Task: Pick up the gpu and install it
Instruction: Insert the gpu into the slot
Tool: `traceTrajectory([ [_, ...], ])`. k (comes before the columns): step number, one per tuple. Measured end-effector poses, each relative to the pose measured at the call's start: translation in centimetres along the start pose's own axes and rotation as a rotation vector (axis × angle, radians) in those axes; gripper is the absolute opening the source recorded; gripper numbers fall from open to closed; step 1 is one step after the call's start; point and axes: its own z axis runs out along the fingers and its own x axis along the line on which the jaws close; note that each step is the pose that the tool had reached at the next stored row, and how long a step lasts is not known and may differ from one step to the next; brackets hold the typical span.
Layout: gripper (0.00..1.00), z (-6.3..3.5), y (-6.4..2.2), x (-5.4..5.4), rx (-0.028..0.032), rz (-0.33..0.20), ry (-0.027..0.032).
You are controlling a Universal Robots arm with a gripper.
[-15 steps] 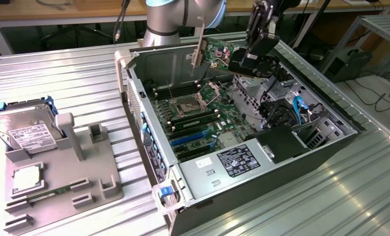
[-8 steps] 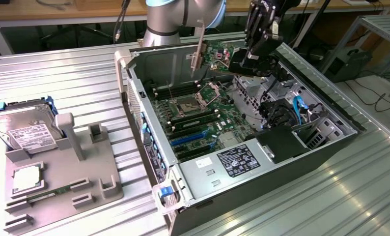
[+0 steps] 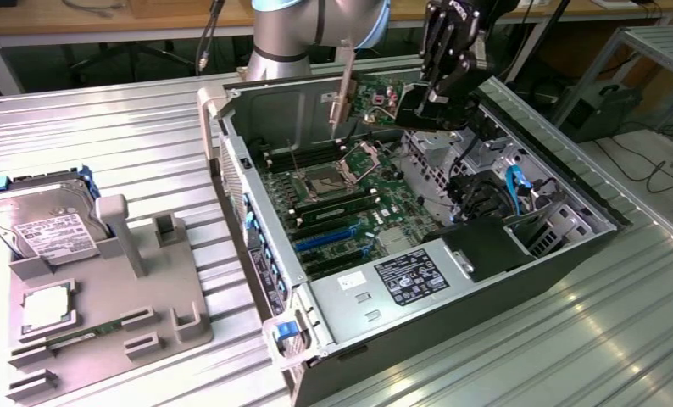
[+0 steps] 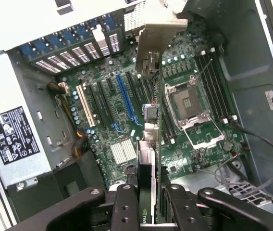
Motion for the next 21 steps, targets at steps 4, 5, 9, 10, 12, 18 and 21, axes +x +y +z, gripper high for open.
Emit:
traceTrajectory([
  [4,0.27,0.0,0.0,0.0,-0.0006,-0.052,0.0021],
  [5,0.27,0.0,0.0,0.0,-0.0008,-0.065,0.0027],
  [9,0.27,0.0,0.0,0.0,-0.0016,-0.124,0.0051],
  [10,0.27,0.0,0.0,0.0,-0.0018,-0.141,0.0059],
  [12,0.27,0.0,0.0,0.0,-0.0022,-0.169,0.0069],
  [18,0.27,0.0,0.0,0.0,-0.0031,-0.245,0.0102],
  [21,0.27,0.0,0.0,0.0,-0.0036,-0.285,0.0119],
])
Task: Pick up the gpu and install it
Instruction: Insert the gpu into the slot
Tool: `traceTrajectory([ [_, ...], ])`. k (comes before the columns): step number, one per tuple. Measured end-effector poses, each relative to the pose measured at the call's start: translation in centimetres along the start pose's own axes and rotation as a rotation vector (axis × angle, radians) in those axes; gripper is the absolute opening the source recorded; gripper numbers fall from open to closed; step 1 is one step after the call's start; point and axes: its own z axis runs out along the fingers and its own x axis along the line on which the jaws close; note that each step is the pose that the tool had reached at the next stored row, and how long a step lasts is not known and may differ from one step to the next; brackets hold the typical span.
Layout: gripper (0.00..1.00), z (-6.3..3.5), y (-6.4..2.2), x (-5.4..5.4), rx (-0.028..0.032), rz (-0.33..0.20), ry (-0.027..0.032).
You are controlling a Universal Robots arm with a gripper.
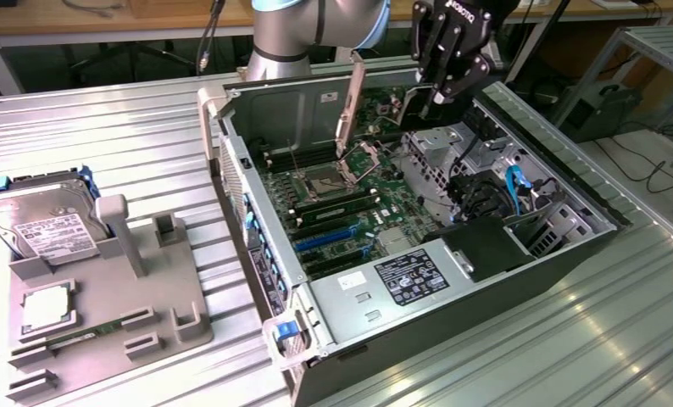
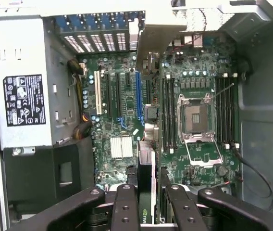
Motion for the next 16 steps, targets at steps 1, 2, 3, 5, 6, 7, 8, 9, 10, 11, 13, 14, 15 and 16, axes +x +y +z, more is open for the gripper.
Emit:
traceTrajectory([
  [1,0.27,0.0,0.0,0.0,-0.0003,-0.023,0.0009],
  [2,0.27,0.0,0.0,0.0,-0.0005,-0.036,0.0015],
  [3,0.27,0.0,0.0,0.0,-0.0007,-0.054,0.0022],
  [5,0.27,0.0,0.0,0.0,-0.001,-0.079,0.0033],
  [6,0.27,0.0,0.0,0.0,-0.0014,-0.103,0.0043],
  [7,0.27,0.0,0.0,0.0,-0.0016,-0.122,0.0052],
  [8,0.27,0.0,0.0,0.0,-0.0018,-0.135,0.0056],
  [9,0.27,0.0,0.0,0.0,-0.0019,-0.147,0.0061],
  [10,0.27,0.0,0.0,0.0,-0.0021,-0.166,0.0069],
  [11,0.27,0.0,0.0,0.0,-0.0023,-0.18,0.0076],
  [13,0.27,0.0,0.0,0.0,-0.0027,-0.207,0.0087],
  [14,0.27,0.0,0.0,0.0,-0.0029,-0.224,0.0093],
  [15,0.27,0.0,0.0,0.0,-0.0031,-0.241,0.0101],
  [16,0.27,0.0,0.0,0.0,-0.0034,-0.261,0.0109],
])
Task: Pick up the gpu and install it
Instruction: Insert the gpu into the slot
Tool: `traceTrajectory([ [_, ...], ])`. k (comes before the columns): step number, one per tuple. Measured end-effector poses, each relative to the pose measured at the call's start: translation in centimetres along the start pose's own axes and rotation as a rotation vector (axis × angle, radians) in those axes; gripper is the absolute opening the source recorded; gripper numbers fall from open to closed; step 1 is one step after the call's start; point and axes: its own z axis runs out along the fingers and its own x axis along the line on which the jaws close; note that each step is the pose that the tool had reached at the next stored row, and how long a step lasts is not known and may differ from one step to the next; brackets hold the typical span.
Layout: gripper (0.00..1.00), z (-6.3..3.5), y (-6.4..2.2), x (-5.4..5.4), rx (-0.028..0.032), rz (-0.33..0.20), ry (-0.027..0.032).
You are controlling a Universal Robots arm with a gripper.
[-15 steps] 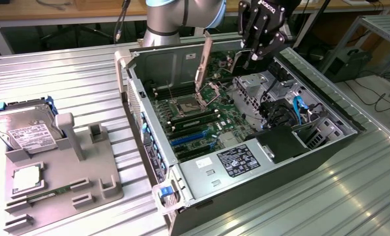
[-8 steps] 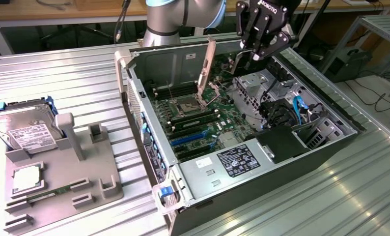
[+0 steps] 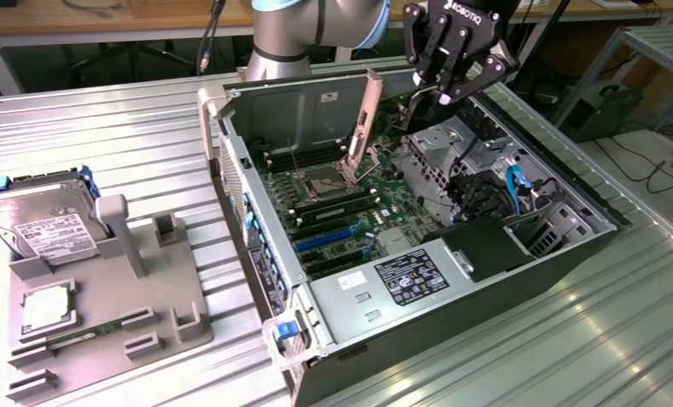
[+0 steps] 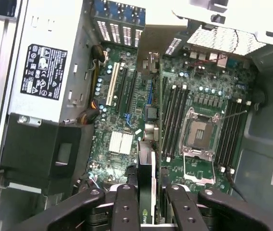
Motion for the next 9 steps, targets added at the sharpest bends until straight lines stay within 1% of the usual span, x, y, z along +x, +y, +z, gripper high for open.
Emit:
traceTrajectory([
  [1,0.27,0.11,-0.01,0.0,0.0001,0.005,-0.0002],
  [3,0.27,0.52,-0.02,0.0,0.0009,0.072,-0.0029],
  [5,0.27,0.77,-0.03,0.0,0.0014,0.109,-0.0045],
  [6,0.27,0.95,-0.04,0.0,0.0017,0.136,-0.0055],
  [9,0.27,1.12,-0.05,0.0,0.0017,0.141,-0.0057],
])
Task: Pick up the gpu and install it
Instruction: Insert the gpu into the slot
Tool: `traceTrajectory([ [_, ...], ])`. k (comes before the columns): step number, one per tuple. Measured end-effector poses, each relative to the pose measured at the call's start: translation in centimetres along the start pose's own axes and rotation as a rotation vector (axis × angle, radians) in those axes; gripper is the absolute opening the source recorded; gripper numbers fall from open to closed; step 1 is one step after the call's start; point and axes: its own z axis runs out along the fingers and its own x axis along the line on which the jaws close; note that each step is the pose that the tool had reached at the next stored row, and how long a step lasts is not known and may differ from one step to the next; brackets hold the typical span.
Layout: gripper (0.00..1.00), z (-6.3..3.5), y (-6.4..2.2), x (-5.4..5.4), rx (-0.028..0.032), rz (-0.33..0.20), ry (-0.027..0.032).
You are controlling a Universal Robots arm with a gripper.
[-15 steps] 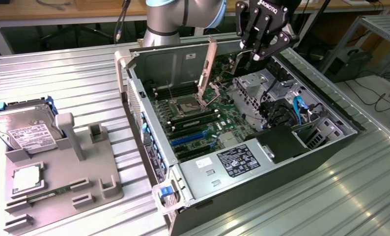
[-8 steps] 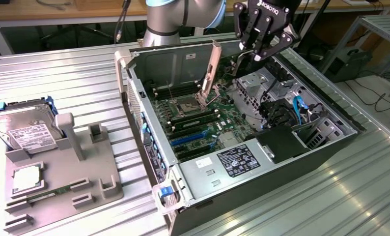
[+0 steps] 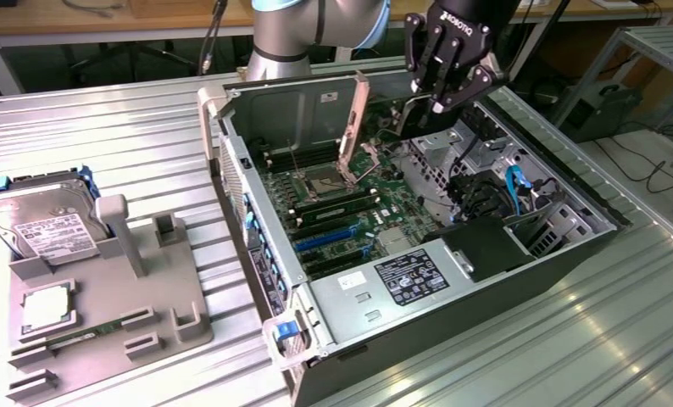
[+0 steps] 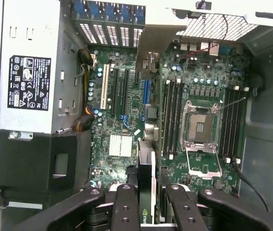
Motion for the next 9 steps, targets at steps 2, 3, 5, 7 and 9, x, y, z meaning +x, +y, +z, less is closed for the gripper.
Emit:
traceTrajectory([
  [2,0.27,0.1,0.0,0.0,0.0001,0.0,-0.0002],
  [3,0.27,0.16,0.0,0.0,-0.0006,0.0,-0.0003],
  [5,0.27,0.19,0.0,0.0,-0.0015,0.0,-0.0001],
  [7,0.27,0.26,-0.01,0.01,-0.0017,0.0,-0.0008],
  [9,0.27,0.34,-0.01,0.01,-0.0018,0.0,-0.001],
])
